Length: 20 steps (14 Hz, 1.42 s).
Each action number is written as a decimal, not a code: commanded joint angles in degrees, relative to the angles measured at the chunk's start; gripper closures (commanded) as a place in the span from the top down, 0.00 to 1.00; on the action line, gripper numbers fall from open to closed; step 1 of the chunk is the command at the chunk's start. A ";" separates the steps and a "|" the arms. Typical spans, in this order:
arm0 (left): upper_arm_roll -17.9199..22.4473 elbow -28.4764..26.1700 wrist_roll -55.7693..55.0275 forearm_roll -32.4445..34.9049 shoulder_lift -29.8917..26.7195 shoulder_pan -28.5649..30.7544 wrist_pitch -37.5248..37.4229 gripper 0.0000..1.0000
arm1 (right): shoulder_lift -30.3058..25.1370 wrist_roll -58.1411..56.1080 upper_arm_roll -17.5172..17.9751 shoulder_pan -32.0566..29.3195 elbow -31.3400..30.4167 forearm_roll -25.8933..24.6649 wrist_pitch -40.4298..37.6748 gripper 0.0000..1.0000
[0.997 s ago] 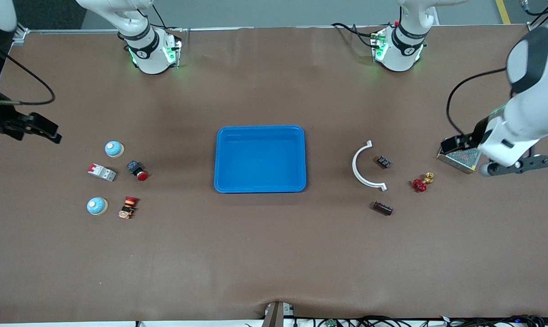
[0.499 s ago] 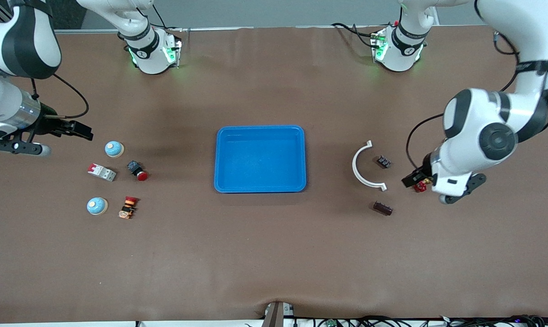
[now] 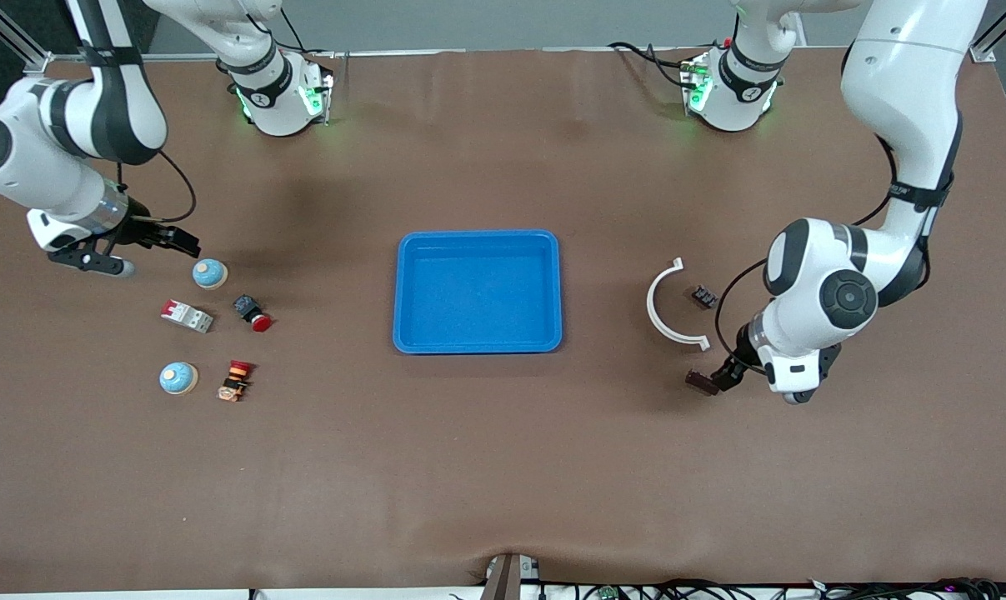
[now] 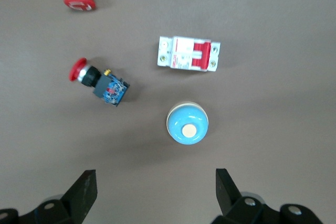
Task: Place electrolytic capacitor and blue bell in tray
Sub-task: 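Grasp the capacitor with the left gripper while the right gripper grasps the bell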
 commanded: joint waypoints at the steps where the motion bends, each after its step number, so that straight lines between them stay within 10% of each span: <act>1: -0.01 1.67 -4.02 0.23 3.54 -0.63 4.62 1.00 | -2.54 -0.78 0.56 -0.96 -4.77 -0.85 3.86 1.00; 8: 0.16 4.47 -3.94 1.99 8.64 -0.72 5.95 0.76 | 6.40 -9.29 0.74 -7.81 -7.15 -2.60 18.00 1.00; 16: 0.08 5.61 -3.41 2.08 9.09 -0.90 5.17 0.00 | 13.63 -5.44 0.82 -7.11 -9.61 -1.90 26.72 1.00; 20: -0.01 7.03 -6.03 1.64 7.51 -5.19 2.80 0.00 | 15.64 -5.44 0.91 -6.59 -9.70 -1.90 29.35 1.00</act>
